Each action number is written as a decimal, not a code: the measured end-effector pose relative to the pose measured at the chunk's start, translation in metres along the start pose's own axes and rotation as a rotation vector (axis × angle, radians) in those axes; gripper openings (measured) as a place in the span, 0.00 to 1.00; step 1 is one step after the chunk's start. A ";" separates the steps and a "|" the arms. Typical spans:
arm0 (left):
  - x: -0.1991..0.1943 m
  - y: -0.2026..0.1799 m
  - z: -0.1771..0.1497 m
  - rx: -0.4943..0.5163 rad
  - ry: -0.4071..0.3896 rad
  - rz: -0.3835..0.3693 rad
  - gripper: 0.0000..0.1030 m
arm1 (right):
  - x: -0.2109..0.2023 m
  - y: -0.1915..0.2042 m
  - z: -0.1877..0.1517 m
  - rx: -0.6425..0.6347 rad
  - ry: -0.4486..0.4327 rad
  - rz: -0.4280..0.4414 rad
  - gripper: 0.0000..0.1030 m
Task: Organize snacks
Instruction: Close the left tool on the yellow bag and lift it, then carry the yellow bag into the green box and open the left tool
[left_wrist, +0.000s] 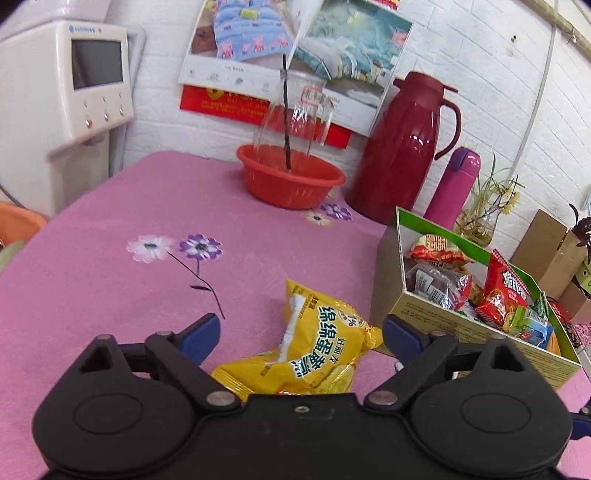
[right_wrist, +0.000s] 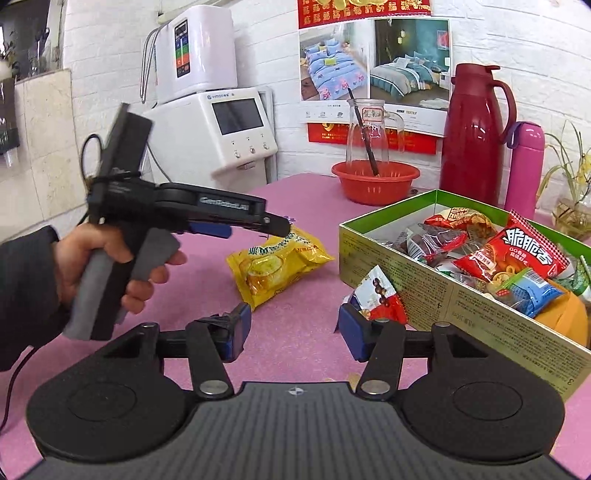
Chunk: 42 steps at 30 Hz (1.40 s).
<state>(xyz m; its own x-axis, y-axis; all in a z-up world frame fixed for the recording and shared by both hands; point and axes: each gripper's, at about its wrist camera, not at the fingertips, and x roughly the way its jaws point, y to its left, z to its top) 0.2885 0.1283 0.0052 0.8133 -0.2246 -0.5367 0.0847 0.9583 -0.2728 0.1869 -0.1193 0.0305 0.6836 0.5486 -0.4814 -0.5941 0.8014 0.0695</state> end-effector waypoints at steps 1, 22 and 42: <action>0.005 0.001 -0.001 -0.006 0.017 -0.011 0.88 | -0.001 0.000 -0.001 0.001 0.003 -0.001 0.86; -0.059 -0.055 -0.066 0.025 0.162 -0.329 0.71 | -0.011 0.007 -0.039 0.125 0.103 0.041 0.87; -0.059 -0.073 -0.058 0.033 0.166 -0.378 0.36 | -0.010 -0.005 -0.027 0.242 0.037 0.055 0.58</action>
<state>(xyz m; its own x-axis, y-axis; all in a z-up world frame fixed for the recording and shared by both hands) 0.2004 0.0618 0.0102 0.6174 -0.5851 -0.5258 0.3804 0.8071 -0.4515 0.1713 -0.1351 0.0109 0.6345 0.5871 -0.5028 -0.5081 0.8070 0.3010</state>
